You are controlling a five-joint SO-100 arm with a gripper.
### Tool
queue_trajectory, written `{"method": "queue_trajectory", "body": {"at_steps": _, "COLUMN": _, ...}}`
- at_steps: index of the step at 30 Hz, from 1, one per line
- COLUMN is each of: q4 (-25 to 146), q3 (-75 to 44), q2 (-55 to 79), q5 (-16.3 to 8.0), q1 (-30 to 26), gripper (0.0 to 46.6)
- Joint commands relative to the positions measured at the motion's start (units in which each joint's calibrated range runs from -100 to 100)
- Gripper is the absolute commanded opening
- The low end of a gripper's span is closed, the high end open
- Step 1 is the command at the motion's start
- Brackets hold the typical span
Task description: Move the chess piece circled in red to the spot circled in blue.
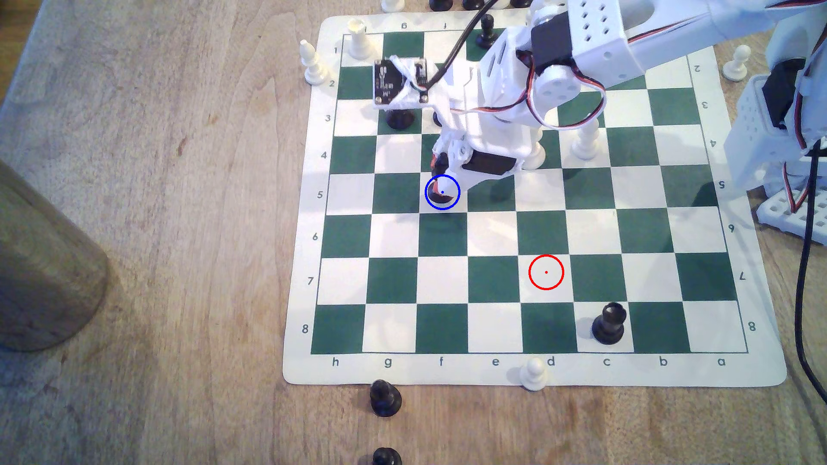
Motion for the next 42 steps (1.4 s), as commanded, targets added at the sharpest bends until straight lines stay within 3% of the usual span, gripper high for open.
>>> {"method": "queue_trajectory", "body": {"at_steps": 1, "q4": -0.4, "q3": -4.0, "q2": -1.2, "q5": 0.2, "q1": 0.7, "gripper": 0.5}}
{"method": "queue_trajectory", "body": {"at_steps": 13, "q4": -0.5, "q3": -3.9, "q2": -1.3, "q5": 0.6, "q1": 1.6, "gripper": 1.4}}
{"method": "queue_trajectory", "body": {"at_steps": 15, "q4": -0.5, "q3": -3.8, "q2": -1.2, "q5": 0.4, "q1": 1.4, "gripper": 3.6}}
{"method": "queue_trajectory", "body": {"at_steps": 19, "q4": -0.5, "q3": -4.4, "q2": -0.2, "q5": 0.5, "q1": 1.0, "gripper": 12.4}}
{"method": "queue_trajectory", "body": {"at_steps": 28, "q4": 0.1, "q3": -2.9, "q2": -2.8, "q5": 0.3, "q1": 1.0, "gripper": 19.1}}
{"method": "queue_trajectory", "body": {"at_steps": 37, "q4": 7.6, "q3": 2.4, "q2": -15.5, "q5": 0.3, "q1": 0.5, "gripper": 19.9}}
{"method": "queue_trajectory", "body": {"at_steps": 42, "q4": 13.1, "q3": 11.8, "q2": -30.3, "q5": -0.2, "q1": -1.2, "gripper": 20.3}}
